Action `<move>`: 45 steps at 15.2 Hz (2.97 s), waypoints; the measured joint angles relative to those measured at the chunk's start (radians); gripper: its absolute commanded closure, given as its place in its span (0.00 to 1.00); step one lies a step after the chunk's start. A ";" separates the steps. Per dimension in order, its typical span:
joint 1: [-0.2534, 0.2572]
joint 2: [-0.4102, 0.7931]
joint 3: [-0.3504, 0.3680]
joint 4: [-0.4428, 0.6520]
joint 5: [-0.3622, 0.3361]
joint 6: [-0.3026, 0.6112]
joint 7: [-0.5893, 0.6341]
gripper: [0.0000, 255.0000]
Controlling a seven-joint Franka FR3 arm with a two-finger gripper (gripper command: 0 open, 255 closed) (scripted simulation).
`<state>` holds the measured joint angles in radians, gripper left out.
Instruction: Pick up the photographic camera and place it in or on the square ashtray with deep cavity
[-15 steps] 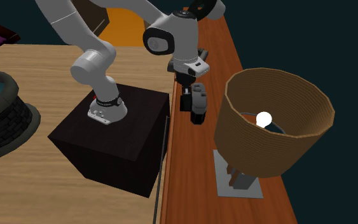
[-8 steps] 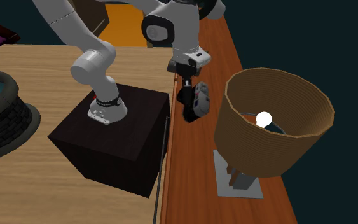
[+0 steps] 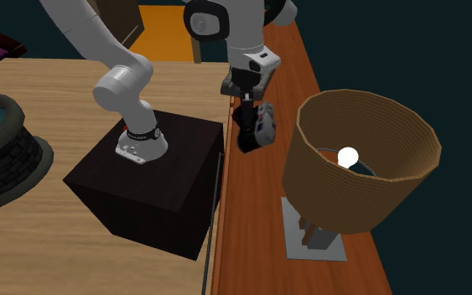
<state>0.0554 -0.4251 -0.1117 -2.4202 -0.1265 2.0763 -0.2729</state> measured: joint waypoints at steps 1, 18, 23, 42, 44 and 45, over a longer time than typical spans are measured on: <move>0.000 -0.007 0.001 0.008 0.001 -0.015 -0.001 1.00; 0.112 -0.090 0.213 0.013 0.087 -0.124 0.260 1.00; 0.163 -0.074 0.313 0.034 0.128 -0.135 0.387 1.00; 0.266 0.185 0.631 0.262 0.141 -0.126 0.815 1.00; 0.266 0.194 0.634 0.243 0.137 -0.099 0.819 1.00; 0.265 0.199 0.636 0.234 0.135 -0.085 0.823 1.00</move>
<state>0.3208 -0.2264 0.5244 -2.1865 0.0081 1.9917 0.5498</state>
